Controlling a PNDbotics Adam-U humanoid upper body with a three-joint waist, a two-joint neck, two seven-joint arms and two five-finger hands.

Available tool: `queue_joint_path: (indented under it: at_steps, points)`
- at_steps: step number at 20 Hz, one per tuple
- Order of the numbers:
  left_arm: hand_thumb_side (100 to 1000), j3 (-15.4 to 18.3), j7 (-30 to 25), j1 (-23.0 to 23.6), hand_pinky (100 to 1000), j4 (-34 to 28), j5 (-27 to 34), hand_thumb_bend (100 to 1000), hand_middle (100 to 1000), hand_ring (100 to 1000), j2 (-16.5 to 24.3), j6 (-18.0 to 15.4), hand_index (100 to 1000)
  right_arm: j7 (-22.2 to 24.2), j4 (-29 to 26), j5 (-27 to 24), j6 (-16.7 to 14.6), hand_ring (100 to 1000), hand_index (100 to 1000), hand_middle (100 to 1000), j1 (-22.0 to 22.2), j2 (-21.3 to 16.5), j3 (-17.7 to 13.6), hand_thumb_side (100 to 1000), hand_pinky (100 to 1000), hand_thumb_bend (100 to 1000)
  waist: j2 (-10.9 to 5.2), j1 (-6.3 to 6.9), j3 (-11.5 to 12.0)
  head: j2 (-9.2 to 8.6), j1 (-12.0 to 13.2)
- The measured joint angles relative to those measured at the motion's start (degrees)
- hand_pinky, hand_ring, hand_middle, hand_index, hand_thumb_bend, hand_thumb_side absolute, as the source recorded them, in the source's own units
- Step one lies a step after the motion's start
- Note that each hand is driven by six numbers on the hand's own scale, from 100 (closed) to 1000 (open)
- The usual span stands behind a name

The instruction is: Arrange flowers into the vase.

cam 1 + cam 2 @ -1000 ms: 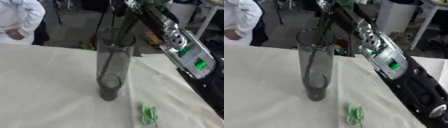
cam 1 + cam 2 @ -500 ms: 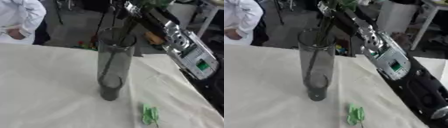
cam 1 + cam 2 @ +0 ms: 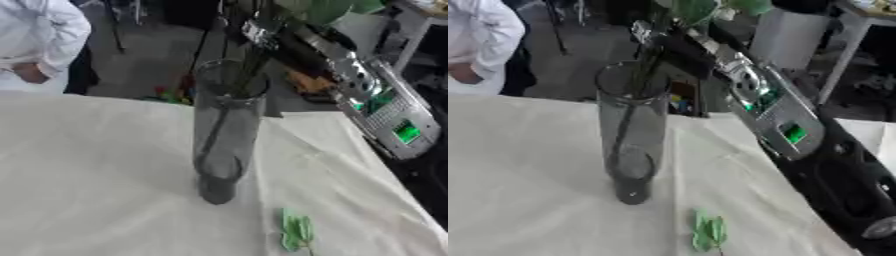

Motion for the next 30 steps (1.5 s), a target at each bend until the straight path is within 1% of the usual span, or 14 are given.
queue_joint_path:
  at_steps: [4, 5, 9, 11, 16, 23, 30]
  points:
    - [1000, 0.01, 0.01, 0.12, 830, 0.0, 0.0, 100, 883, 935, 0.0, 0.01, 941, 2.8, 0.34, 1.5, 0.07, 803, 727, 661, -0.22, -0.13, -0.04, 1000, 865, 100, -0.35, -0.03, -0.12, 0.0, -0.02]
    - [1000, 0.01, 0.02, 0.16, 830, 0.0, 0.0, 100, 883, 935, 0.0, 0.01, 941, 3.37, 0.35, 1.9, 0.03, 808, 733, 625, -0.22, -0.23, -0.15, 1000, 869, 100, -0.39, -0.04, -0.14, 0.0, -0.02]
    - [1000, 0.01, 0.02, 0.2, 830, 0.0, 0.0, 101, 883, 935, 0.0, 0.02, 941, 4.64, 0.36, 2.8, -0.13, 812, 741, 628, -0.2, -0.32, -0.45, 1000, 873, 100, -0.4, -0.06, -0.39, 0.0, 0.04]
    - [1000, 0.01, 0.02, 0.21, 830, 0.0, 0.0, 101, 883, 935, 0.0, 0.02, 941, 4.88, 0.36, 2.98, -0.27, 830, 780, 651, -0.16, -0.34, -0.53, 1000, 883, 100, -0.4, -0.06, -0.42, 0.0, 0.07]
    - [1000, 0.02, 0.02, 0.21, 829, 0.0, 0.0, 102, 883, 935, 0.0, 0.02, 942, 6.03, 0.32, 3.03, -1.17, 857, 828, 680, 0.49, -0.89, -0.54, 1000, 900, 100, -0.51, -0.05, -0.68, 0.0, 0.4]
    - [1000, 0.02, 0.02, 0.21, 829, 0.0, 0.0, 103, 883, 934, 0.0, 0.02, 942, 8.95, 0.0, 3.02, -2.32, 869, 840, 693, 1.42, -1.49, -0.55, 1000, 905, 100, -0.73, 0.09, -1.04, 0.0, 0.57]
    - [1000, 0.02, 0.02, 0.21, 828, 0.0, 0.0, 103, 882, 934, 0.0, 0.02, 943, 10.03, -0.27, 3.02, -2.48, 873, 844, 698, 2.45, -2.24, -0.67, 1000, 907, 100, -1.03, 0.4, -1.41, 0.0, 0.83]
